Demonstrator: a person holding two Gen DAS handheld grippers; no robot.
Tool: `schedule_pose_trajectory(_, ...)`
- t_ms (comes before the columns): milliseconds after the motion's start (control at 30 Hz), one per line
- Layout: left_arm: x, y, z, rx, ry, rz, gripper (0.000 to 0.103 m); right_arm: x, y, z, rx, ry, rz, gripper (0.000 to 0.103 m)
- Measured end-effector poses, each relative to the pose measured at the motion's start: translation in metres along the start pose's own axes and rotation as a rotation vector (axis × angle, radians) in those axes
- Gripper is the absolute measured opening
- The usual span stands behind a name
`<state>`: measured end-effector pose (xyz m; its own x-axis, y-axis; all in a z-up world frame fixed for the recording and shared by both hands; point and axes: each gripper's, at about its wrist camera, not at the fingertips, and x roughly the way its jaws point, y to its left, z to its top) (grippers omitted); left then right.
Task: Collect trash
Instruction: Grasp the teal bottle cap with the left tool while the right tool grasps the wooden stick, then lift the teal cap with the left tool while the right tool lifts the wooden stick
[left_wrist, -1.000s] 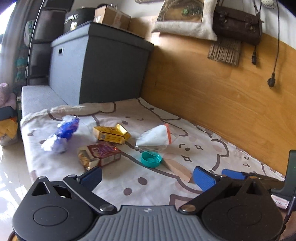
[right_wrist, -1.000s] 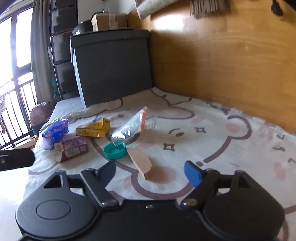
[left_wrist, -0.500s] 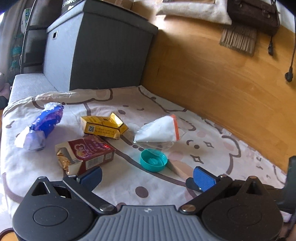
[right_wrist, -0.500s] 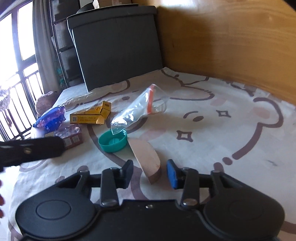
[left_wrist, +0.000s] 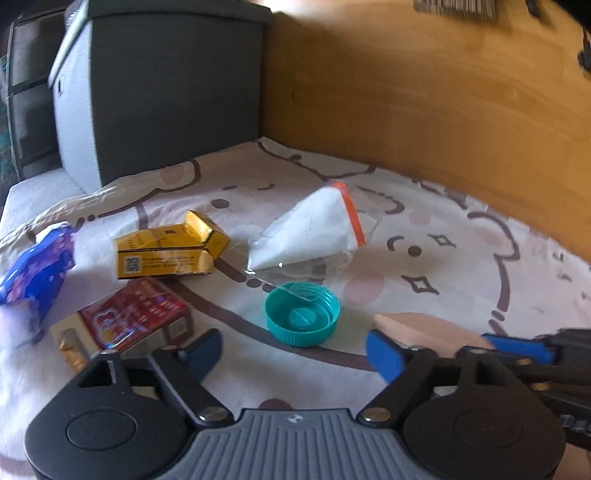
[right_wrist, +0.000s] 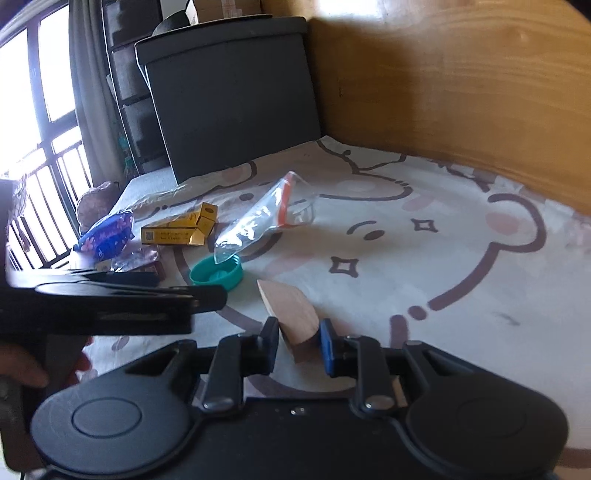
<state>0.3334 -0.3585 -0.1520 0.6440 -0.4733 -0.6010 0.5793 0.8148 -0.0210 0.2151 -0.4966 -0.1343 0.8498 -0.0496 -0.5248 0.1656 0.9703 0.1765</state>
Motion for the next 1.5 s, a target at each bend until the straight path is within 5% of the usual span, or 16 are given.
schedule_pose_trajectory(267,0.024,-0.009,0.007,0.035,0.001,0.014,0.077,-0.006,-0.007,0.0,-0.038,0.016,0.031,0.024)
schedule_pose_trajectory(467,0.026,-0.006,0.01,0.019,-0.015,0.022,0.05,-0.002,-0.003,-0.004,-0.06,0.033,0.105,0.025)
schedule_pose_trajectory(867,-0.003,-0.015,-0.008,0.078,-0.001,-0.025,0.05,0.021,0.002,0.002,-0.044,0.032,0.081,0.032)
schedule_pose_trajectory(1500,-0.073,0.008,-0.032,0.027,0.003,0.034,0.05,0.003,0.01,-0.011,-0.017,0.02,0.011,0.026)
